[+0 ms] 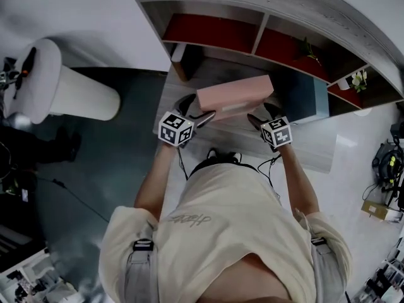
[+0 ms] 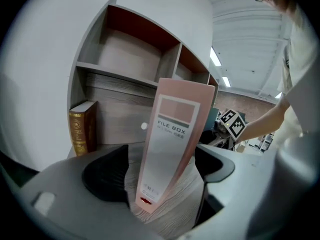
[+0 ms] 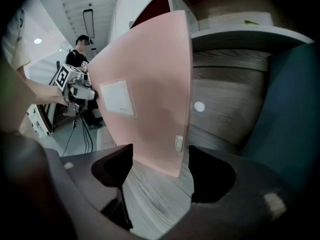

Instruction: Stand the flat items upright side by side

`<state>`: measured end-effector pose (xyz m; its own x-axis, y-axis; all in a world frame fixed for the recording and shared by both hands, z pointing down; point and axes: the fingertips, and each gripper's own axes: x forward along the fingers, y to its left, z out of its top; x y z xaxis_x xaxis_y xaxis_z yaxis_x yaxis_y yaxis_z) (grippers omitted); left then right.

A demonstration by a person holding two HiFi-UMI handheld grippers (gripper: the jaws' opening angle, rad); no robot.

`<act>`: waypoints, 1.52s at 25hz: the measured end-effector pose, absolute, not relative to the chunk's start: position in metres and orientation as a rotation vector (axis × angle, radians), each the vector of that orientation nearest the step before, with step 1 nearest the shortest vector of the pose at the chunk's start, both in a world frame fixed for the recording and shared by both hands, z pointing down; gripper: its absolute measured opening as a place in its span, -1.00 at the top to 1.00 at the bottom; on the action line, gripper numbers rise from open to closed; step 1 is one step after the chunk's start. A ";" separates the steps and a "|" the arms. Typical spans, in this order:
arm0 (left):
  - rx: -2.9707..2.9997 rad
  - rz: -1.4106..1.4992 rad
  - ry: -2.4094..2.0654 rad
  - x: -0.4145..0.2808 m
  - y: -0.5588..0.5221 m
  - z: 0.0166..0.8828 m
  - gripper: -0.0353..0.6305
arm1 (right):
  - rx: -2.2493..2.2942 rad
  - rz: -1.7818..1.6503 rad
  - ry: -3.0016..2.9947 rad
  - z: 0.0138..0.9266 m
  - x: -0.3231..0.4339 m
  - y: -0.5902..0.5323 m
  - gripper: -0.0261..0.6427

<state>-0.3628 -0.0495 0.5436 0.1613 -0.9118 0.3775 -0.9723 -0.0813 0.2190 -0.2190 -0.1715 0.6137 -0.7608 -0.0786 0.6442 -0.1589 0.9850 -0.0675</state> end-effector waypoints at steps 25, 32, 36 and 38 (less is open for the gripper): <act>1.987 0.241 -1.883 -0.281 -0.158 0.541 -0.19 | 1.009 0.763 -2.261 0.655 0.024 -0.156 0.07; 1.781 0.210 -1.981 -0.232 -0.184 0.546 -0.20 | 0.847 0.757 -2.338 0.661 0.040 -0.201 0.07; 1.711 0.207 -2.020 -0.204 -0.202 0.546 -0.21 | 0.745 0.704 -2.363 0.667 0.059 -0.240 0.08; 1.681 0.217 -2.043 -0.200 -0.205 0.546 -0.20 | 0.681 0.694 -2.386 0.673 0.059 -0.250 0.08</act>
